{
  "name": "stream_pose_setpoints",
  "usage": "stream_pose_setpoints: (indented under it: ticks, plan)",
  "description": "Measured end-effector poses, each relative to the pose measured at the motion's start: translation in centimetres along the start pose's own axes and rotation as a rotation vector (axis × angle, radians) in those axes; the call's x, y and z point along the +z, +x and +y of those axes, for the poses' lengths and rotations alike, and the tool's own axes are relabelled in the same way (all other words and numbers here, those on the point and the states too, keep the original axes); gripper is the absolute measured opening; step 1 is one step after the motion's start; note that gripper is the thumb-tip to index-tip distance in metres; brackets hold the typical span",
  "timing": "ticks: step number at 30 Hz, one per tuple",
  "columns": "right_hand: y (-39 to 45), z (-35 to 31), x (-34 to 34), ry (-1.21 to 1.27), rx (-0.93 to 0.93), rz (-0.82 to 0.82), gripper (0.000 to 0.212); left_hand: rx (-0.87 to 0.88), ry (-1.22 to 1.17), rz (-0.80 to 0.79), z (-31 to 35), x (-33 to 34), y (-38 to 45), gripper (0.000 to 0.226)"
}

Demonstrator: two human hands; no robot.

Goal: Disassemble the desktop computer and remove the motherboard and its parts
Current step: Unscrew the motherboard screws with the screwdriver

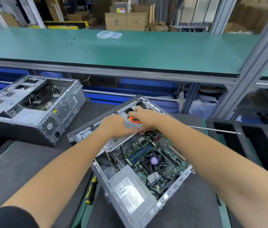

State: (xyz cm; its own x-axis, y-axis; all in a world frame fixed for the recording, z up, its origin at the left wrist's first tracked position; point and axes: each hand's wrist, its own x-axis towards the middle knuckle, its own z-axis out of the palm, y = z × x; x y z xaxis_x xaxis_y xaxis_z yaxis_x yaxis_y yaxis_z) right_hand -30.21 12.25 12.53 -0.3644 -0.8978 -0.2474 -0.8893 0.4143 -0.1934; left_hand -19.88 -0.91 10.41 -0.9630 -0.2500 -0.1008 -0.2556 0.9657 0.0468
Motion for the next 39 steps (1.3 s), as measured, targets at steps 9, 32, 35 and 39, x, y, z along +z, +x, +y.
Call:
stream_pose_setpoints:
  ticks: [9, 32, 35, 39]
  plan:
    - [-4.1, 1.7, -1.7, -0.029, 0.614, 0.284, 0.012, -0.002, 0.031, 0.204, -0.6, -1.1, 1.6, 0.035]
    - [-11.3, 3.2, 3.6, 0.098, 0.898, 0.342, 0.024, -0.106, 0.025, -0.018, -4.2, 0.9, 3.7, 0.033]
    - [-10.9, 3.2, 4.0, 0.083, 0.91, 0.386, 0.033, -0.099, 0.04, -0.028, -4.2, 1.1, 3.7, 0.035]
    - [-10.3, 3.6, 4.3, 0.067, 0.905, 0.4, 0.031, -0.128, -0.033, -0.01, -4.3, 1.4, 3.8, 0.029]
